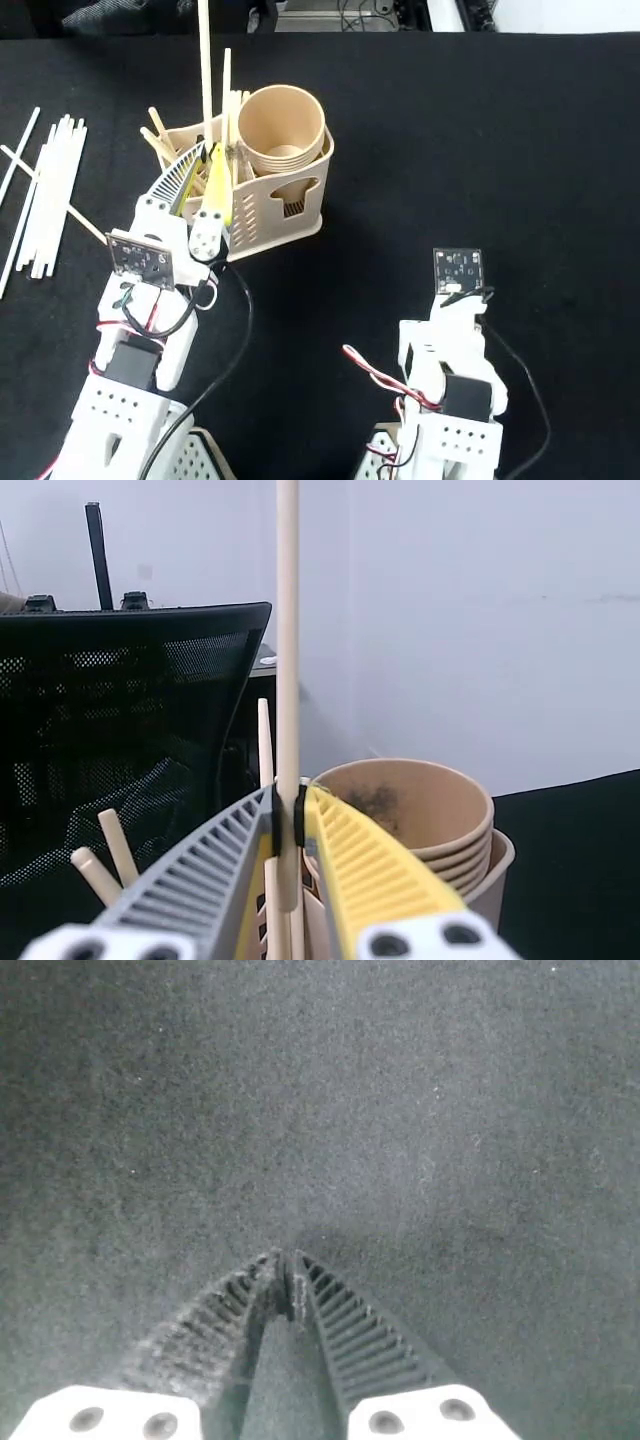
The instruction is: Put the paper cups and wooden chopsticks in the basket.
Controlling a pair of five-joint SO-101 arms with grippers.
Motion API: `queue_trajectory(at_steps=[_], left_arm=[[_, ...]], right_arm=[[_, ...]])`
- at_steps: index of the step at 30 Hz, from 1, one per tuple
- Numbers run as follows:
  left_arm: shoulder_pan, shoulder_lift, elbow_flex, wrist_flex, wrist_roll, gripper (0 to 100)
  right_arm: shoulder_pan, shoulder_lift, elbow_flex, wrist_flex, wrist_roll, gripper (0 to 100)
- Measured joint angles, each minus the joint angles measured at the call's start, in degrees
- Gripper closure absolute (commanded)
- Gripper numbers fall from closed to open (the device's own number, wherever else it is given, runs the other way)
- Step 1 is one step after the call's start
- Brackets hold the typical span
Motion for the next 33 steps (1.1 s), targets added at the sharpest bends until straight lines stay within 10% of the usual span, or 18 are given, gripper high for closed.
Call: queue_trajectory(at_steps=[24, 33], left_arm=[[-7.6, 1.0, -10.2, 0.0, 9.3, 97], [-7.6, 25.9, -15.4, -12.9, 9.3, 97]], right_arm=[[0.0, 0.0, 0.0, 0.0, 0.0, 98.5], [0.0, 0.0, 0.0, 0.0, 0.0, 98.5]])
